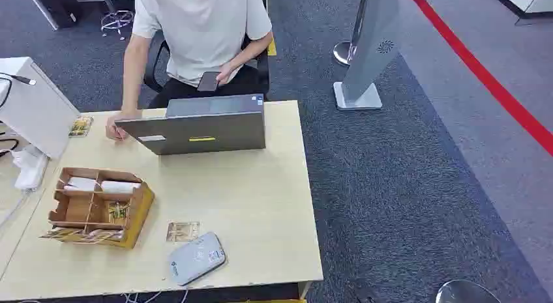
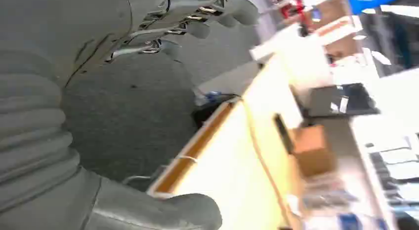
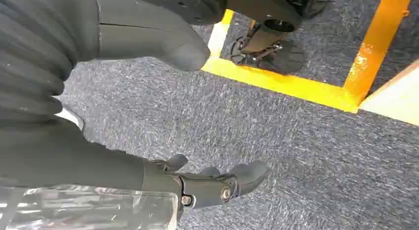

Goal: Pass the card to the sensor for recognition and then transmit it.

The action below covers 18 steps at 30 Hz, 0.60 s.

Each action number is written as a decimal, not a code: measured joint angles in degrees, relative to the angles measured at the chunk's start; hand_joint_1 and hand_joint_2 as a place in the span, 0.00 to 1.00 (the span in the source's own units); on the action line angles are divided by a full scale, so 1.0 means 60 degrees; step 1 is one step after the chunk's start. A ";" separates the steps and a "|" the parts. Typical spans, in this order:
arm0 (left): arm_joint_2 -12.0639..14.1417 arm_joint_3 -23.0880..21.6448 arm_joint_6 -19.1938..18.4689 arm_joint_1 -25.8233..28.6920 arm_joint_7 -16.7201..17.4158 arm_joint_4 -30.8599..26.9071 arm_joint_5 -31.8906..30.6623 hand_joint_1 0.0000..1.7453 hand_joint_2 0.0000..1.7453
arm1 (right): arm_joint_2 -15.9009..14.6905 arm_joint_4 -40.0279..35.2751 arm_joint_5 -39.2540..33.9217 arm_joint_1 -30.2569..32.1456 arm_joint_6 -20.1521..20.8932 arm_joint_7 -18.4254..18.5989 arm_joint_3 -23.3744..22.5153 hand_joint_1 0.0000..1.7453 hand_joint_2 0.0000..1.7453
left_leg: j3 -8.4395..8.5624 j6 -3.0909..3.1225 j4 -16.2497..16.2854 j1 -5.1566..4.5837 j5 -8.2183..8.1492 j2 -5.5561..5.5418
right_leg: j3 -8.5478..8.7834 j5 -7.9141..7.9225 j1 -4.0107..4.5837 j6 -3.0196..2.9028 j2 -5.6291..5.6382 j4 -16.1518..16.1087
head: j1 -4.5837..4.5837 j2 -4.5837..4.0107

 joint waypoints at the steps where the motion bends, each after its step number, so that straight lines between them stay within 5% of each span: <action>1: -0.0030 -0.0173 0.0055 0.0056 -0.0018 -0.0273 -0.0015 0.00 1.00 | 0.0000 0.0026 0.0019 -0.0041 0.0000 0.0026 0.0000 0.00 1.00 | -0.0002 0.0000 0.0000 0.0001 0.0000 0.0000 | -0.0001 0.0000 0.0000 0.0000 0.0000 0.0000 | -0.0004 0.0004; 18: 0.0032 -0.4345 0.1399 0.0364 -0.0189 -0.3135 -0.2799 0.00 1.00 | -0.0026 0.0780 -0.0044 -0.0721 -0.0098 0.0302 0.0419 0.00 1.00 | -0.0001 -0.0004 0.0003 0.0001 0.0005 0.0001 | -0.0003 0.0005 0.0001 -0.0006 0.0004 0.0001 | -0.0004 0.0000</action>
